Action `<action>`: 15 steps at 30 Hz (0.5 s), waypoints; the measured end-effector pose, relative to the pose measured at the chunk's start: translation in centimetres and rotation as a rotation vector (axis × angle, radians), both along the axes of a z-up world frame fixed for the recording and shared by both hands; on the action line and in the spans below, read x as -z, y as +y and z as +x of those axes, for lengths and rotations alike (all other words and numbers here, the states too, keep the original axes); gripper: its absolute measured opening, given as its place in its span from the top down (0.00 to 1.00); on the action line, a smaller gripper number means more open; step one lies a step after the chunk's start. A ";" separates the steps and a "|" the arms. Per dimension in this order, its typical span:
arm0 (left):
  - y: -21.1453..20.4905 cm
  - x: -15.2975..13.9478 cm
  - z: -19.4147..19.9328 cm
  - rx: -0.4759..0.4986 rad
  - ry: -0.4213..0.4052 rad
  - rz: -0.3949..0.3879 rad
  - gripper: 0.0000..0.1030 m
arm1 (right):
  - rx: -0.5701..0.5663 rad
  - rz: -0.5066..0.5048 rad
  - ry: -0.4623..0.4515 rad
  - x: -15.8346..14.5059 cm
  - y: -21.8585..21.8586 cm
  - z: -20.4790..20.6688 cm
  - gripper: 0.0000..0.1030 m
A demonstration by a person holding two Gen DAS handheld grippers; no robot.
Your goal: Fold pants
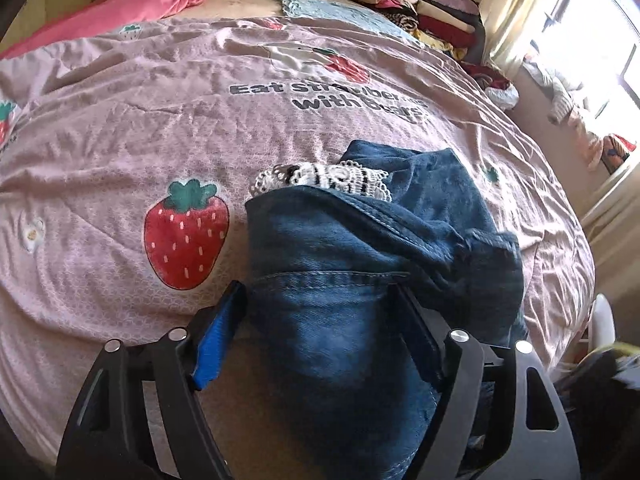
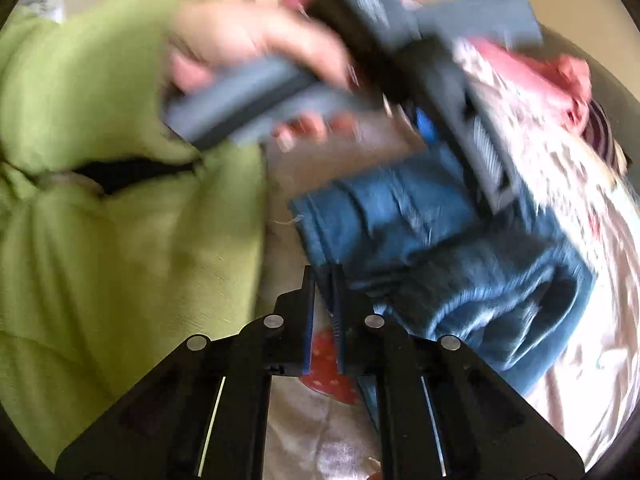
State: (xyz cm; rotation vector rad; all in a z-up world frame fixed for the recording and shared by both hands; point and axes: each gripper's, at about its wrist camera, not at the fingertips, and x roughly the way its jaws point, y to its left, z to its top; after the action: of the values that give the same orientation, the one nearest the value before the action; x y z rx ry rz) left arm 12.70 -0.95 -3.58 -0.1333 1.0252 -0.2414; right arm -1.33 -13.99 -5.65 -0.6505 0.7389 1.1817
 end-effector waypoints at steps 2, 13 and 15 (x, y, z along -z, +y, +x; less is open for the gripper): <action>0.0 -0.2 -0.5 -0.008 -0.020 0.009 0.23 | 0.028 0.039 0.046 0.0 -0.2 0.1 0.91; -0.6 -2.6 -2.5 -0.003 -0.105 0.033 0.23 | 0.052 0.089 0.065 -2.7 -1.3 -2.3 0.68; -0.5 -2.9 -2.7 -0.006 -0.116 0.039 0.23 | 0.060 0.088 0.071 -2.9 -1.2 -2.1 0.67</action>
State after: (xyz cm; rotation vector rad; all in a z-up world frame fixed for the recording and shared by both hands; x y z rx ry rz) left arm 9.98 -1.46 -0.65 -0.0856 0.9139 -0.2211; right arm -3.40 -15.21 -2.76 -0.5123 0.7563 1.1802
